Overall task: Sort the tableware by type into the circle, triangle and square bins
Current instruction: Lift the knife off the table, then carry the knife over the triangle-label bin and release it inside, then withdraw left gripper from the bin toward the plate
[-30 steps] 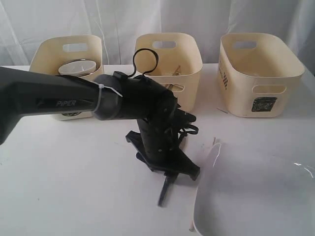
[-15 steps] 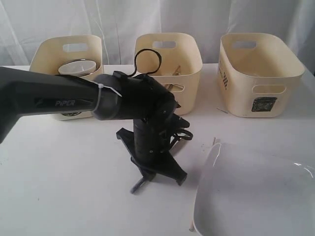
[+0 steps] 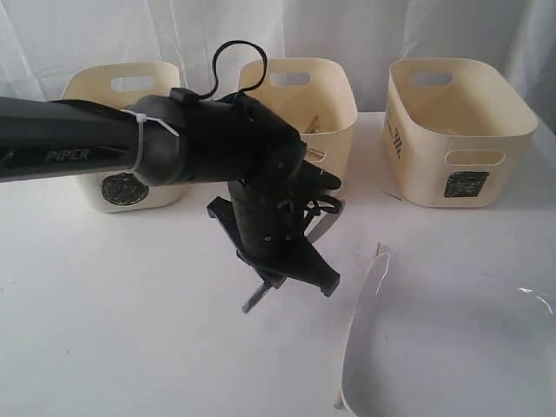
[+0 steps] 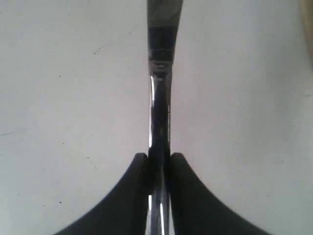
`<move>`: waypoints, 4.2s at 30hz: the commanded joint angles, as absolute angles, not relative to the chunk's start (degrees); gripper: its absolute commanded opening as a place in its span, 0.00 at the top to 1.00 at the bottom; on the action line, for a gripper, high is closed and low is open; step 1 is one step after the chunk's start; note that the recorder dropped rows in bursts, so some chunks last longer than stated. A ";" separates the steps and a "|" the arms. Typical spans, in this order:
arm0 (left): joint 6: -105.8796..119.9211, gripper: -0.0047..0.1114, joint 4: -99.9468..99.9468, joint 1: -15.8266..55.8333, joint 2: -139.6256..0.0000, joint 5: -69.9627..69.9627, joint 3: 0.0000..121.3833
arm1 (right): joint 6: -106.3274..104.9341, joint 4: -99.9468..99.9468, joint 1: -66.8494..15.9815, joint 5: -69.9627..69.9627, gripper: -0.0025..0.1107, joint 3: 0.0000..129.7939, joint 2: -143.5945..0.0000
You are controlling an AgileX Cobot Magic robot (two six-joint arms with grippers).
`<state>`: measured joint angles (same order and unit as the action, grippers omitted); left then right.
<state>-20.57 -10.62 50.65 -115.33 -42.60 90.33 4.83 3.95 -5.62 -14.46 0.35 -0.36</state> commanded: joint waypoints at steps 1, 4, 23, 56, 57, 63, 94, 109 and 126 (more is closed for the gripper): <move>-20.41 0.96 -9.68 50.66 -112.70 -42.84 92.90 | 4.82 4.30 -5.08 -14.03 0.73 0.00 0.00; -18.94 0.96 -9.80 50.66 -110.63 -41.37 94.21 | 4.82 4.30 -5.08 -14.03 0.73 0.00 0.00; -18.31 0.96 -22.90 48.89 -108.81 -30.81 108.81 | 4.82 4.30 -5.08 -14.03 0.73 0.00 0.00; -15.23 0.86 -20.15 38.95 -123.35 -20.02 118.36 | 4.82 4.30 -5.08 -14.03 0.73 0.00 0.00; -15.23 0.81 -20.15 38.95 -123.35 -20.02 118.36 | 4.82 4.30 -5.08 -14.03 0.73 0.00 0.00; -15.38 0.62 -19.93 38.95 -123.35 -20.91 118.36 | 4.82 4.30 -5.08 -14.03 0.73 0.00 0.00; -2.78 0.71 -7.99 44.80 -100.16 -41.49 95.36 | 4.82 4.30 -5.08 -14.03 0.73 0.00 0.00; -5.27 0.71 -0.84 47.18 -79.35 -24.45 66.15 | 4.82 4.30 -5.08 -14.03 0.73 0.00 0.00; -5.66 0.51 6.41 61.41 -87.70 -14.56 54.14 | 4.82 4.30 -5.08 -14.03 0.73 0.00 0.00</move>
<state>-5.28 5.33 59.05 -86.13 -15.57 54.49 4.83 3.95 -5.62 -14.46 0.35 -0.36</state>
